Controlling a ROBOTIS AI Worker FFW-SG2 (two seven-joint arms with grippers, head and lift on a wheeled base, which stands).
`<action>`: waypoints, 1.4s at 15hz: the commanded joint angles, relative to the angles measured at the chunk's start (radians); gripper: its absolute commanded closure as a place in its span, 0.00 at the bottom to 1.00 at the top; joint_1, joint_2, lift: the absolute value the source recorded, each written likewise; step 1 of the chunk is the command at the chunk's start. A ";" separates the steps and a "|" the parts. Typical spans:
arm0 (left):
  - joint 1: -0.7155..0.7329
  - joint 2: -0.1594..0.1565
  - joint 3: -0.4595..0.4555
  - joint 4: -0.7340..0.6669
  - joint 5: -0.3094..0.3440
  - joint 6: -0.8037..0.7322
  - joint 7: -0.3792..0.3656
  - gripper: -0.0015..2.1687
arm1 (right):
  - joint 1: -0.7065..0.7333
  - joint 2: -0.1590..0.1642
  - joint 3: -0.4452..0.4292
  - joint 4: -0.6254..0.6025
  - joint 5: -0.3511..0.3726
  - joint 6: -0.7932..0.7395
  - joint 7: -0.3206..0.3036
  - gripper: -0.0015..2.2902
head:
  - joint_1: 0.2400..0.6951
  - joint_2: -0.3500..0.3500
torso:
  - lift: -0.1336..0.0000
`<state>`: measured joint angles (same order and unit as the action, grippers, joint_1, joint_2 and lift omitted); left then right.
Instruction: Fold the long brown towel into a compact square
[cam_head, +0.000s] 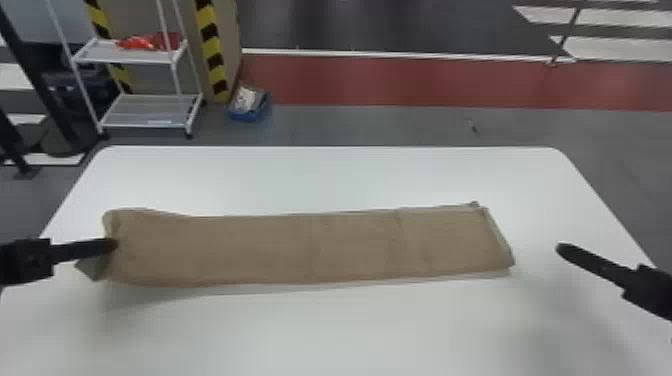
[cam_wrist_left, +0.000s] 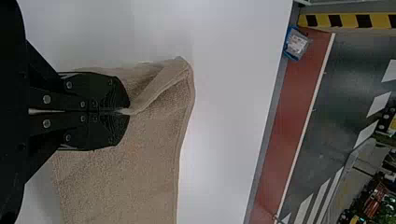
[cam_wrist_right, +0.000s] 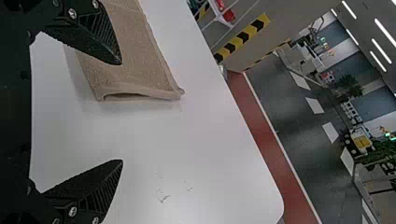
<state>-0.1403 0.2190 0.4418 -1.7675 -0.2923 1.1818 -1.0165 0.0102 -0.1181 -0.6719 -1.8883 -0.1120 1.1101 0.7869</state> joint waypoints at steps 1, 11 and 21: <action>0.005 0.045 0.026 -0.009 0.016 -0.001 -0.021 0.99 | 0.001 0.002 0.000 0.000 0.000 0.000 0.000 0.06 | 1.00 0.46 | 0.07; -0.044 -0.009 -0.224 -0.340 0.038 0.390 -0.047 0.99 | 0.004 0.002 -0.002 -0.014 0.000 0.009 0.000 0.06 | 1.00 0.41 | 0.07; -0.157 -0.222 -0.586 -0.263 -0.143 0.390 0.044 0.99 | 0.010 -0.008 -0.025 -0.032 0.000 0.037 0.000 0.06 | 1.00 0.00 | 0.07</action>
<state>-0.3079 0.0040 -0.1247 -2.0519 -0.4341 1.5701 -0.9834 0.0189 -0.1253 -0.6933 -1.9207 -0.1119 1.1467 0.7869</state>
